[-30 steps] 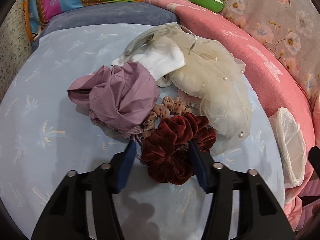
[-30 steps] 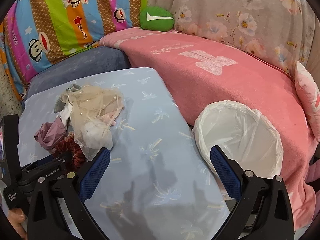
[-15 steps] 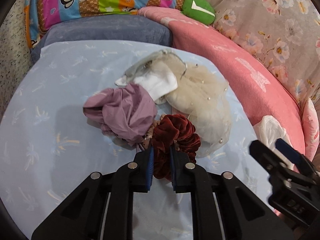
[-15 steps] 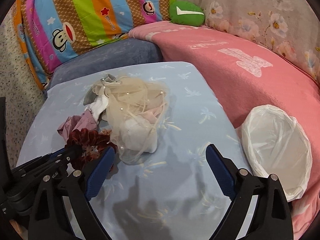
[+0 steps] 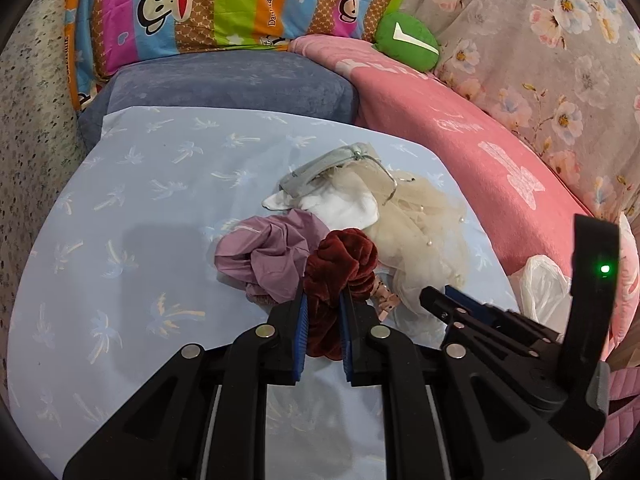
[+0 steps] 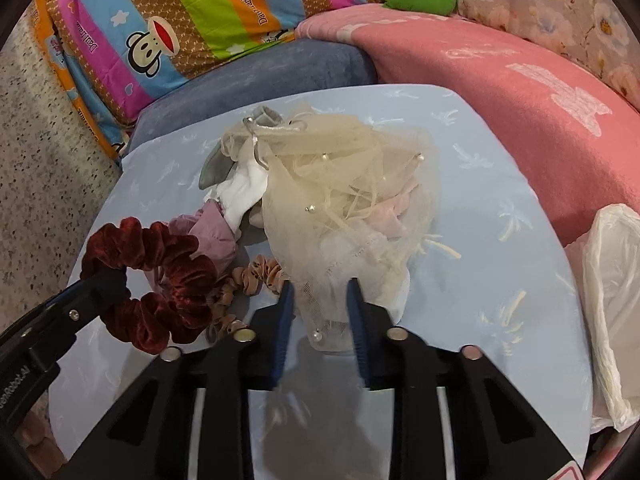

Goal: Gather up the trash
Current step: 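Grasp dark red velvet scrunchie with left tool while right tool grasps cream tulle, then lift scrunchie with left tool while right tool carries tulle toward white bin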

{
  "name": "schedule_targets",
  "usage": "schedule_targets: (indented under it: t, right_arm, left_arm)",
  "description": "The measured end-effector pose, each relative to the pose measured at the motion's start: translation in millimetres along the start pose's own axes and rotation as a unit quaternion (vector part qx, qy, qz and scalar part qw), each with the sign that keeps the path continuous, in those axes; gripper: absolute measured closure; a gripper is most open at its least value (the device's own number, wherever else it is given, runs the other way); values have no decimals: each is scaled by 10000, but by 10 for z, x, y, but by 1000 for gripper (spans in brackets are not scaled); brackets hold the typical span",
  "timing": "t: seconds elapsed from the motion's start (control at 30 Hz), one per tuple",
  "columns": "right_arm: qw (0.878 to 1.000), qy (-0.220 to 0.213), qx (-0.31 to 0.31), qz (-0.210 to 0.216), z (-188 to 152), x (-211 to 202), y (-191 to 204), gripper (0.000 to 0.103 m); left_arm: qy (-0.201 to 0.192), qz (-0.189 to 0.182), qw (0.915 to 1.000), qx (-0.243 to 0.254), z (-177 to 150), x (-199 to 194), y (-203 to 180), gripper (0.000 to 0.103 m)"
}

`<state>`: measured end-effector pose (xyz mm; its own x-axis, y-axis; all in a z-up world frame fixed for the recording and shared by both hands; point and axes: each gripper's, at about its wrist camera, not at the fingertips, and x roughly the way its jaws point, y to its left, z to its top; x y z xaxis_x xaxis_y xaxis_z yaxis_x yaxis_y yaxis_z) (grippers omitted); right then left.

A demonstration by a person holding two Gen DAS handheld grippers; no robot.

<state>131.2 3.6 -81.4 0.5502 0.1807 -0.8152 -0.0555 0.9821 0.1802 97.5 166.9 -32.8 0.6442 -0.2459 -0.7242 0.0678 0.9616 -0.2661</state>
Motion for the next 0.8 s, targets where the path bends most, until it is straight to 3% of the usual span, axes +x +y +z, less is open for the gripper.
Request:
schedule_targets:
  t: [0.3,0.53,0.8]
  right_arm:
    - [9962,-865,-69,-41,463,-706,-2,102]
    - [9885,-1514,2,32,982,-1391,-126,102]
    - [9773,-2114,103,-114,1322,-2084,-355,102]
  left_arm:
    - [-153,-144,9998,-3,177,-136,-50,89]
    - [-457,-216,9985,231,359,-303,-272,89]
    - [-626,-386,9958,538,518,-428,-619,89]
